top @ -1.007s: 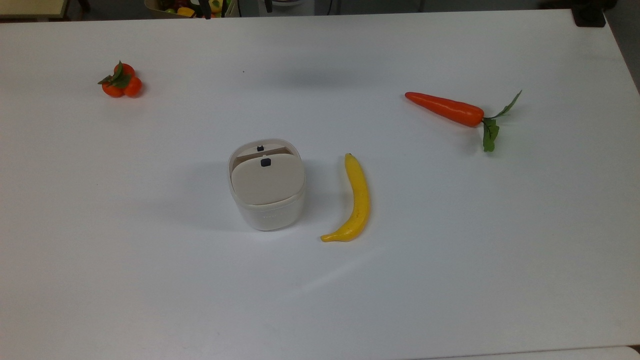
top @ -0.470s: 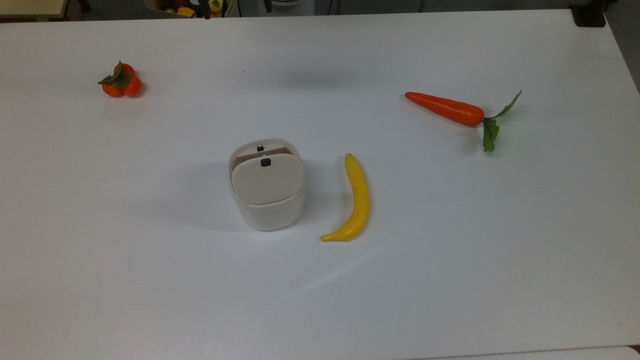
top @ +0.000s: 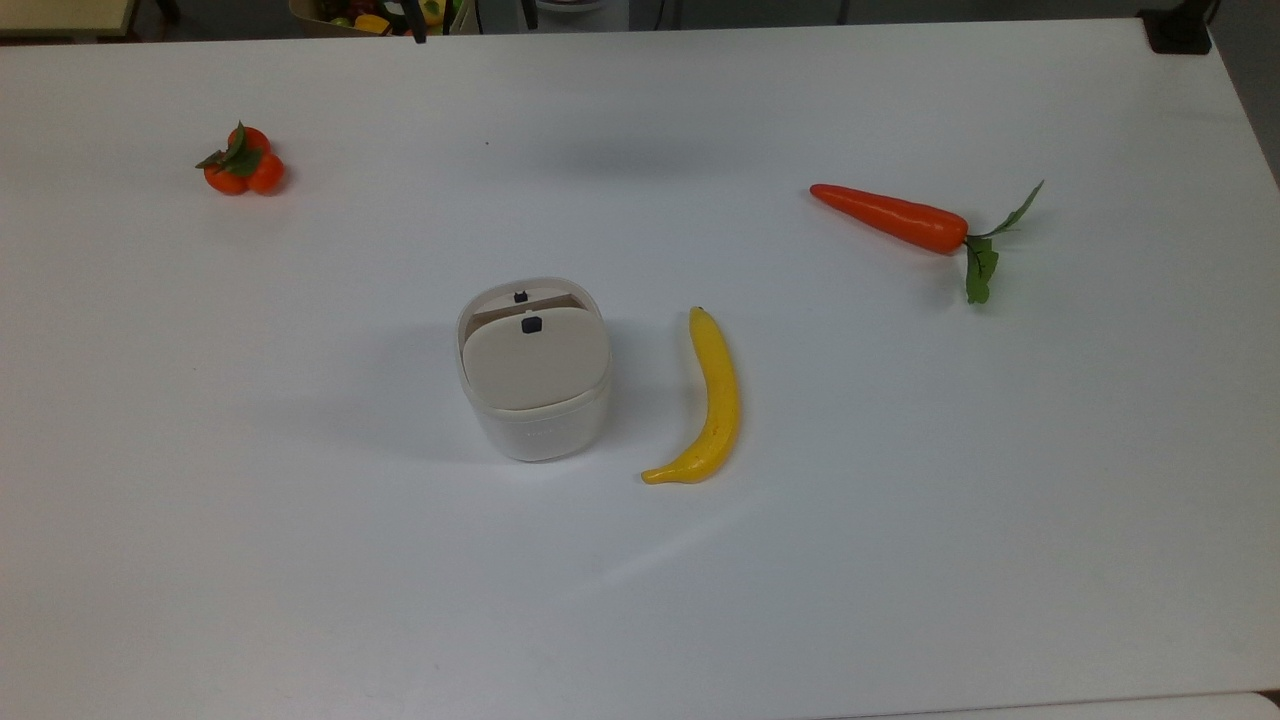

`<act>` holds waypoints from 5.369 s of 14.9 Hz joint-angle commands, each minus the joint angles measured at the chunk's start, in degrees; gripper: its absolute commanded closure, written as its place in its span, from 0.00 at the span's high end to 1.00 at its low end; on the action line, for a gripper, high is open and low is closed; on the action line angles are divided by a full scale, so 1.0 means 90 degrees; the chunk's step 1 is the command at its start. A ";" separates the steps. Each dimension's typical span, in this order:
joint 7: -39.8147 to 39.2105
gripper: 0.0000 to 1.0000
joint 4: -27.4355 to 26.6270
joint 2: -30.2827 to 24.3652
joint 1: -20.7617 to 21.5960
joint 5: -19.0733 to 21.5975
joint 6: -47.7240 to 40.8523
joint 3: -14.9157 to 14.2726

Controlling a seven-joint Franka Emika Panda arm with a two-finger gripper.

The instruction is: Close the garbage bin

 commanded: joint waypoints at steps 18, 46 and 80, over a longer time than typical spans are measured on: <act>-0.0327 0.00 -0.0102 0.0143 -0.0031 0.0276 0.0864 -0.0059; 0.1099 0.00 0.0962 0.2213 0.0330 0.0433 0.4810 0.0058; 0.0347 0.00 -0.0062 0.2145 0.0408 -0.0505 0.2848 0.0068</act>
